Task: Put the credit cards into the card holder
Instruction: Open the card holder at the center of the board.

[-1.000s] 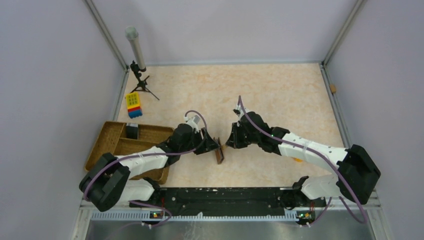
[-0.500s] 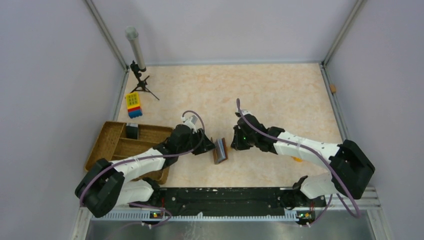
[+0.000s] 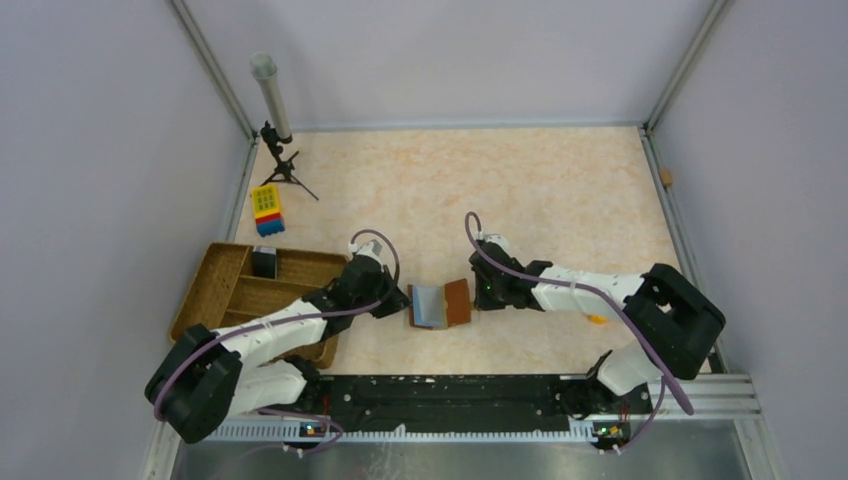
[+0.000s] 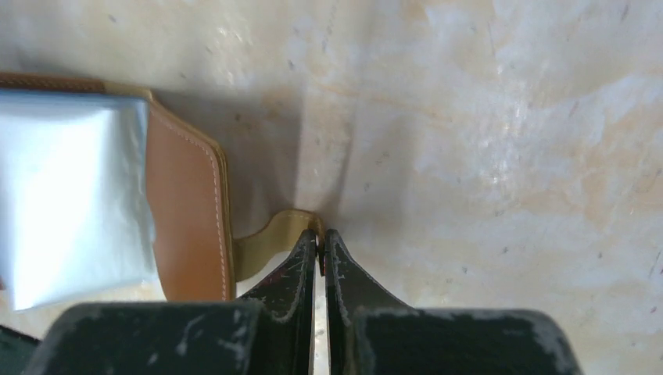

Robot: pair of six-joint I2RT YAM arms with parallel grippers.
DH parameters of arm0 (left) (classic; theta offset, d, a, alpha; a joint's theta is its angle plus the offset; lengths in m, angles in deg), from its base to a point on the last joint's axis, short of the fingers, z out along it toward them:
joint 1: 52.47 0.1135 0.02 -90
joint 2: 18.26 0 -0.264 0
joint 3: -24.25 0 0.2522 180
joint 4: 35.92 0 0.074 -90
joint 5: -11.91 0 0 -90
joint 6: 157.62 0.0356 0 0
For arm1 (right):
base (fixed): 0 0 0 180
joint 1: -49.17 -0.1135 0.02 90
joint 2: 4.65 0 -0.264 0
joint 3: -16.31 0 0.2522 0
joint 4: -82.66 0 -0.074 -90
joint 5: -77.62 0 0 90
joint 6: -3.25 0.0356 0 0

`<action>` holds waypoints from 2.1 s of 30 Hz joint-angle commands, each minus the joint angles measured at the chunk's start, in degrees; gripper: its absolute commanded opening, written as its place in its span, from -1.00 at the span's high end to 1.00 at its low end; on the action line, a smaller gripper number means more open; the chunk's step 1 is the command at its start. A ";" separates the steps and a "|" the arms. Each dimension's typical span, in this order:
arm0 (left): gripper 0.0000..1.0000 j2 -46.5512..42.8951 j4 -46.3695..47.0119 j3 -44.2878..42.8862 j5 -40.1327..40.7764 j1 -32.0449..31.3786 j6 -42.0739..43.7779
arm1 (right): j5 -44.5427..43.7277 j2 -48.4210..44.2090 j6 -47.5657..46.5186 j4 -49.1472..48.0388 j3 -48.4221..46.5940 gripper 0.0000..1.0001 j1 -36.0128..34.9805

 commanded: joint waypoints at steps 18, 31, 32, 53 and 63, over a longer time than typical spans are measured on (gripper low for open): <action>1.00 -6.72 1.09 2.72 -1.25 -0.23 0.12 | -3.52 -14.16 -5.79 5.14 -5.54 -0.11 0.12; 1.00 -6.32 2.18 1.85 -2.72 -0.15 -0.30 | 20.28 -13.47 -1.59 -18.57 -2.10 0.19 -2.65; 1.00 -6.08 2.32 1.84 -2.89 -0.16 -0.32 | 20.62 -12.22 -1.25 -19.27 -2.36 0.22 -3.24; 1.00 -6.71 2.77 1.75 -3.14 -0.15 -1.15 | 20.38 3.27 6.68 -24.73 -5.91 0.61 -8.96; 1.00 -7.79 3.01 2.00 -2.96 -0.17 -1.85 | 10.68 5.95 8.04 -21.63 -3.19 0.70 -8.98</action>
